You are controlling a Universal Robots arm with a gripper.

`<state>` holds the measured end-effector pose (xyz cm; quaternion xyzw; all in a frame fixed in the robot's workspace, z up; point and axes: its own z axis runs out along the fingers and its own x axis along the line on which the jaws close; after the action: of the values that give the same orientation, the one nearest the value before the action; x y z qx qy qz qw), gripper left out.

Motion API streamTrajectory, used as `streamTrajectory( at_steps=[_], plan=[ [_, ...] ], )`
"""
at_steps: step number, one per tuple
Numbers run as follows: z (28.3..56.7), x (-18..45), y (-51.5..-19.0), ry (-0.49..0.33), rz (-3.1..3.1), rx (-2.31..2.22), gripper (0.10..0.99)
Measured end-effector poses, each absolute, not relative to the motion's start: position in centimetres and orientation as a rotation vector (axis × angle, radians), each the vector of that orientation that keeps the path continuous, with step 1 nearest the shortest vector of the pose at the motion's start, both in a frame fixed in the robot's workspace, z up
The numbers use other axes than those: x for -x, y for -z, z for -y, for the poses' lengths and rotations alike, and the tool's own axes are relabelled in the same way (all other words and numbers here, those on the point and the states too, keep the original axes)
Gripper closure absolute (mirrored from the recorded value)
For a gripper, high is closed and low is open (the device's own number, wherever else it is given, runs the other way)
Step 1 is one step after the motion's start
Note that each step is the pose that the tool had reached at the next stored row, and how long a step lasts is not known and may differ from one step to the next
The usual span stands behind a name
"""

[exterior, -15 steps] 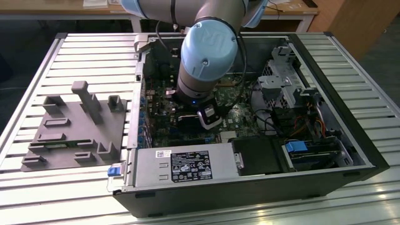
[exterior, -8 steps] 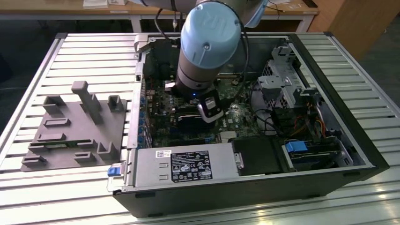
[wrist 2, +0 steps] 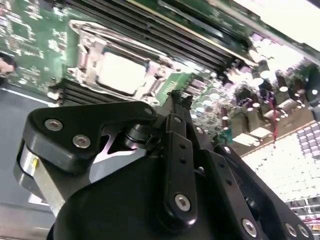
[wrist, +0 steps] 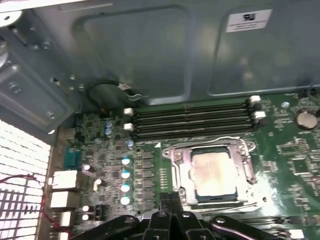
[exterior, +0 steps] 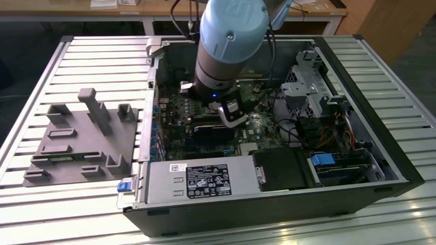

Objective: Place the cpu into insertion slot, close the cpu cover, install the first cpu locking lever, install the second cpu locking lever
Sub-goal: 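Install the second cpu locking lever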

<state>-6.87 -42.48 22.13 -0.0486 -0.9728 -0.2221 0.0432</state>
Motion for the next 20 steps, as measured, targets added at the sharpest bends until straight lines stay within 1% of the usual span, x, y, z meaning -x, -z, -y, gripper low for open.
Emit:
streamTrajectory(
  at_steps=[10, 20],
  plan=[
    [42.5, 3.6, -22.1, 0.672, 2.975, 0.152, 0.984],
    [42.4, 3.6, -22.1, 0.52, 3.016, 0.215, 0.984]
  ],
)
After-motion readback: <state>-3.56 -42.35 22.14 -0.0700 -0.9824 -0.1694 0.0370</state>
